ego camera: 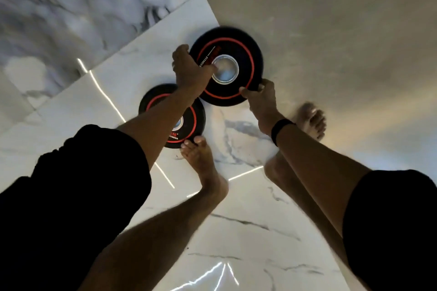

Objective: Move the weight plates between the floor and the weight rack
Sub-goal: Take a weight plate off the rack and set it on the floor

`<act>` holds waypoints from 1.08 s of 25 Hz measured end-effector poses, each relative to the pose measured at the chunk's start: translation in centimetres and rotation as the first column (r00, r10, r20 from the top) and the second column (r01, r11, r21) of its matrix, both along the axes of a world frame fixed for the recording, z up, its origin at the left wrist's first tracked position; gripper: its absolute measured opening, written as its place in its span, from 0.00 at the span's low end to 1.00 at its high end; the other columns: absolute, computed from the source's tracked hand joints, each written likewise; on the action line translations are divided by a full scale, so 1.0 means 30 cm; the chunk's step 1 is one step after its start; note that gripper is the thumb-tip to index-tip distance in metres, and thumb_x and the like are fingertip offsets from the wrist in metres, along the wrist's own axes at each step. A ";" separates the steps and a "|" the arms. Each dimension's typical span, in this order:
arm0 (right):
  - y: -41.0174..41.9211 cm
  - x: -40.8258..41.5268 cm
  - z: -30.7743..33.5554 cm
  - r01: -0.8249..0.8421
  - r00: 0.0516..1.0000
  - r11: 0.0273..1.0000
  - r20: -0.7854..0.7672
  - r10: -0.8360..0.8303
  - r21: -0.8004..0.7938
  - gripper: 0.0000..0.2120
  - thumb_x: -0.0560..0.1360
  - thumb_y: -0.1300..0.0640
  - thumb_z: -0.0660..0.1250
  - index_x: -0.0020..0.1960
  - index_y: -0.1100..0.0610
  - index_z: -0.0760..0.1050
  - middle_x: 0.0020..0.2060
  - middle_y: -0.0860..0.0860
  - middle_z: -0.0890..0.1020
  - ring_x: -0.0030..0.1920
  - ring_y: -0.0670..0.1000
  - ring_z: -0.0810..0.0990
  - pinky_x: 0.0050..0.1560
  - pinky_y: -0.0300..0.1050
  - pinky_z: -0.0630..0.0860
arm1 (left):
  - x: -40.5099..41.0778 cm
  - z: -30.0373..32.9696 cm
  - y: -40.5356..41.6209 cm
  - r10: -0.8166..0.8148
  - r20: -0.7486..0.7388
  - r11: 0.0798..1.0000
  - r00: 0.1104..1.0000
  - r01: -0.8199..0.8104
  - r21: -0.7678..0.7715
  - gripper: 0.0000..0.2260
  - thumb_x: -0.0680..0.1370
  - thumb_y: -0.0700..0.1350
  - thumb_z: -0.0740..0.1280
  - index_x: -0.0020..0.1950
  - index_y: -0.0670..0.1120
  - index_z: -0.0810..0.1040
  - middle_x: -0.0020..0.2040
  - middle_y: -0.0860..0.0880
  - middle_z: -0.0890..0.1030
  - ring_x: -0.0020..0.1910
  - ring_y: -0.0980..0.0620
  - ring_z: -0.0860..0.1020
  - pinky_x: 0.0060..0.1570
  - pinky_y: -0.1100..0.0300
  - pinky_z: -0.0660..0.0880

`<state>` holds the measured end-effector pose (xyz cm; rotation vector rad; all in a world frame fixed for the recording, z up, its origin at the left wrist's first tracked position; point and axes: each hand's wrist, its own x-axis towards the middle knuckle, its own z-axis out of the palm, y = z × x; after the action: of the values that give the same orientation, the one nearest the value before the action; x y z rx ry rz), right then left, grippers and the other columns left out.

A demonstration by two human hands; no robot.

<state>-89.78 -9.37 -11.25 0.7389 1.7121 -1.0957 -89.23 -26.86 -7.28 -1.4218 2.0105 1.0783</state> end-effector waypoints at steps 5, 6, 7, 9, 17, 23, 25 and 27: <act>-0.026 -0.052 0.001 0.152 0.987 0.987 0.068 -0.149 -0.046 0.39 0.63 0.41 0.76 0.67 0.58 0.67 0.65 0.56 0.74 0.61 0.59 0.77 0.49 0.54 0.78 | -0.056 -0.039 -0.036 0.063 0.007 0.998 0.998 -0.063 0.010 0.35 0.66 0.58 0.76 0.68 0.45 0.70 0.67 0.44 0.71 0.66 0.43 0.71 0.66 0.51 0.70; -0.032 -0.069 0.021 0.165 0.984 0.986 0.079 -0.162 -0.037 0.38 0.66 0.40 0.75 0.67 0.57 0.66 0.65 0.55 0.73 0.61 0.59 0.76 0.50 0.54 0.77 | -0.064 -0.038 -0.050 0.073 0.022 0.997 0.997 -0.074 0.037 0.35 0.65 0.60 0.76 0.67 0.47 0.71 0.66 0.45 0.72 0.64 0.44 0.72 0.65 0.50 0.71; -0.025 -0.076 0.025 0.171 0.982 0.985 0.082 -0.168 -0.033 0.38 0.66 0.38 0.74 0.68 0.56 0.67 0.65 0.54 0.73 0.61 0.58 0.75 0.52 0.55 0.76 | -0.061 -0.035 -0.060 0.067 0.039 0.995 0.997 -0.070 0.073 0.33 0.64 0.62 0.75 0.64 0.48 0.73 0.64 0.46 0.74 0.62 0.45 0.74 0.63 0.50 0.73; 0.003 -0.082 0.032 0.154 0.986 0.988 0.063 -0.154 0.003 0.37 0.66 0.34 0.73 0.65 0.56 0.71 0.63 0.54 0.76 0.60 0.56 0.77 0.58 0.55 0.76 | -0.037 -0.027 -0.060 0.085 0.050 0.983 0.995 -0.092 0.158 0.26 0.64 0.62 0.75 0.55 0.49 0.79 0.56 0.47 0.81 0.56 0.46 0.79 0.57 0.50 0.77; 0.127 -0.100 0.350 0.120 0.992 0.991 0.041 -0.118 -0.054 0.28 0.69 0.45 0.77 0.59 0.65 0.79 0.50 0.57 0.86 0.51 0.56 0.85 0.51 0.51 0.83 | 0.067 0.243 0.018 0.206 0.024 0.896 0.978 -0.198 0.397 0.21 0.71 0.52 0.77 0.55 0.38 0.80 0.47 0.43 0.83 0.43 0.48 0.81 0.46 0.54 0.78; 0.080 -0.193 1.108 -0.214 0.975 0.973 -0.087 0.206 -0.092 0.23 0.69 0.50 0.78 0.52 0.68 0.80 0.49 0.62 0.85 0.51 0.59 0.85 0.57 0.57 0.81 | 0.167 1.005 -0.045 0.287 -0.018 0.823 0.958 -0.237 0.516 0.19 0.69 0.50 0.78 0.52 0.37 0.82 0.45 0.40 0.85 0.43 0.44 0.85 0.46 0.48 0.82; 0.005 -0.233 1.437 -0.326 0.936 0.939 -0.180 0.303 -0.111 0.21 0.70 0.51 0.78 0.48 0.70 0.79 0.44 0.61 0.85 0.45 0.57 0.85 0.51 0.54 0.81 | 0.184 1.325 -0.097 0.371 -0.080 0.813 0.925 -0.282 0.509 0.25 0.67 0.51 0.80 0.53 0.33 0.81 0.48 0.35 0.85 0.47 0.39 0.85 0.48 0.41 0.82; -0.093 -0.266 1.786 -0.428 0.881 0.896 -0.276 0.384 -0.119 0.16 0.71 0.52 0.77 0.37 0.64 0.77 0.33 0.54 0.80 0.34 0.49 0.80 0.38 0.44 0.78 | 0.207 1.650 -0.150 0.454 -0.181 0.805 0.873 -0.314 0.504 0.22 0.68 0.49 0.80 0.50 0.33 0.81 0.45 0.37 0.84 0.45 0.39 0.85 0.45 0.40 0.82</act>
<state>-97.77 -12.15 42.34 0.1156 1.8395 -1.0504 -83.01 -31.36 42.21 -1.5026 1.4960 1.9054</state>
